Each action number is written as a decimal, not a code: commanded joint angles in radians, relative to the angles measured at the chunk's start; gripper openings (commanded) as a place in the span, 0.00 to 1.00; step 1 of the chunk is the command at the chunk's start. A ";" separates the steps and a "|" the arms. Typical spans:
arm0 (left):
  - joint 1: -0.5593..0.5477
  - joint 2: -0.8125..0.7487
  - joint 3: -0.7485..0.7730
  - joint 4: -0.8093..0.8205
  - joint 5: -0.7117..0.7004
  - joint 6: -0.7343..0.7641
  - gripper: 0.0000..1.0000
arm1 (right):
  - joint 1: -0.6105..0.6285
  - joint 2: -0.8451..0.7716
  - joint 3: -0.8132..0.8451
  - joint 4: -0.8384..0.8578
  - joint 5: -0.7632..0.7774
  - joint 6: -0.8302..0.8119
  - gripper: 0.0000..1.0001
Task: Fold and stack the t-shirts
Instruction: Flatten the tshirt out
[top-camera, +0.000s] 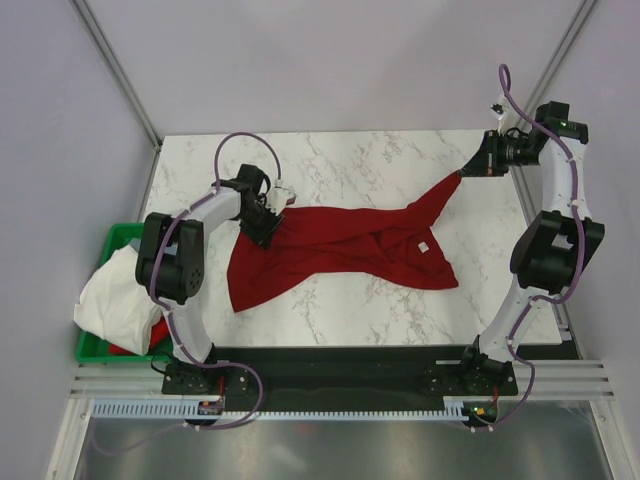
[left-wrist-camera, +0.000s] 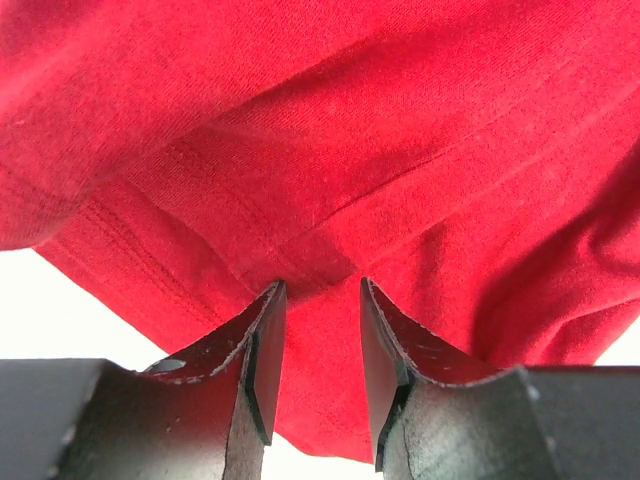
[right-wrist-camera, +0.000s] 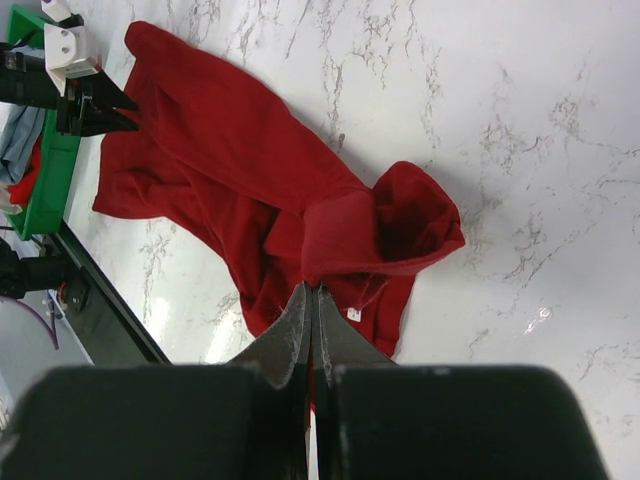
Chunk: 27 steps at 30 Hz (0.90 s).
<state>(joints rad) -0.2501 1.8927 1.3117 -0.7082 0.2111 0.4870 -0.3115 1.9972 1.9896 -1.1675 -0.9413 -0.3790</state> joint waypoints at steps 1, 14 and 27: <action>-0.003 0.016 0.040 0.007 -0.003 -0.019 0.43 | 0.002 0.002 0.009 -0.003 -0.024 -0.024 0.00; -0.003 0.031 0.040 0.026 -0.015 -0.016 0.20 | 0.003 0.011 0.009 -0.004 -0.025 -0.024 0.00; 0.008 -0.161 0.043 0.012 -0.055 0.033 0.02 | 0.003 -0.020 0.070 -0.001 0.002 -0.020 0.00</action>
<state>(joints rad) -0.2501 1.8542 1.3193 -0.7052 0.1829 0.4870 -0.3115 1.9976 1.9957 -1.1698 -0.9360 -0.3817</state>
